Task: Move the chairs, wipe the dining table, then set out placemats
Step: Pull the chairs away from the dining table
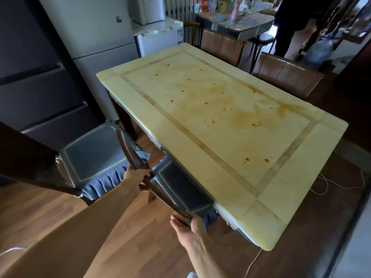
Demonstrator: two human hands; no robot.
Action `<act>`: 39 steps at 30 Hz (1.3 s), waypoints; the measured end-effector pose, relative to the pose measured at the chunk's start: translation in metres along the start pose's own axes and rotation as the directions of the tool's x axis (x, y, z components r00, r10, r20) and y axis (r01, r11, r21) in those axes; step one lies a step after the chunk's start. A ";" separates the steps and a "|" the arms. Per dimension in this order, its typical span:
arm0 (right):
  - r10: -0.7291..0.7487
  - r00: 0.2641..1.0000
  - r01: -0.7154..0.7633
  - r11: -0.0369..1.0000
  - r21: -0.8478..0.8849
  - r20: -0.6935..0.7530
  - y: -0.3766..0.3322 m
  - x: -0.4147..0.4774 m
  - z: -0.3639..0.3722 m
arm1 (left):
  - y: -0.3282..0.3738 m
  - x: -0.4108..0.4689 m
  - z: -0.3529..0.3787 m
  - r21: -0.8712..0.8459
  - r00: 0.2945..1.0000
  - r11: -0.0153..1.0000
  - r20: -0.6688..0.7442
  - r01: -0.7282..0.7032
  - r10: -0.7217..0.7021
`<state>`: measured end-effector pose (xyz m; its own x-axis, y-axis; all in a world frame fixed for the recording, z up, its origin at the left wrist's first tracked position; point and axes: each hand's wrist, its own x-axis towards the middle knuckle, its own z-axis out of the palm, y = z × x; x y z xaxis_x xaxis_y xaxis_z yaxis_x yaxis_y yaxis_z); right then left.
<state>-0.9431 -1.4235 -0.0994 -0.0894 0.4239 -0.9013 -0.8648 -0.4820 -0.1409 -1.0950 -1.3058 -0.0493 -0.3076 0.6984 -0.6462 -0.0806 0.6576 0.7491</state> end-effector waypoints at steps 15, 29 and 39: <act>0.033 0.998 -0.031 0.999 0.028 -0.048 -0.063 0.006 -0.001 | 0.010 0.018 0.059 0.017 0.999 0.999 0.016 0.047 -0.047; 0.032 0.999 -0.031 0.998 0.063 -0.013 -0.069 0.006 -0.007 | 0.000 0.021 0.066 0.011 0.998 0.998 0.002 0.063 -0.063; 0.033 0.999 -0.033 0.992 0.124 0.004 -0.064 0.008 -0.009 | 0.002 0.023 0.064 0.046 0.998 0.997 0.002 0.069 -0.069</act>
<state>-0.8839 -1.3958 -0.1012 -0.1195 0.4109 -0.9038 -0.9161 -0.3966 -0.0592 -1.0411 -1.2704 -0.0717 -0.2993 0.6518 -0.6969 -0.0575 0.7167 0.6950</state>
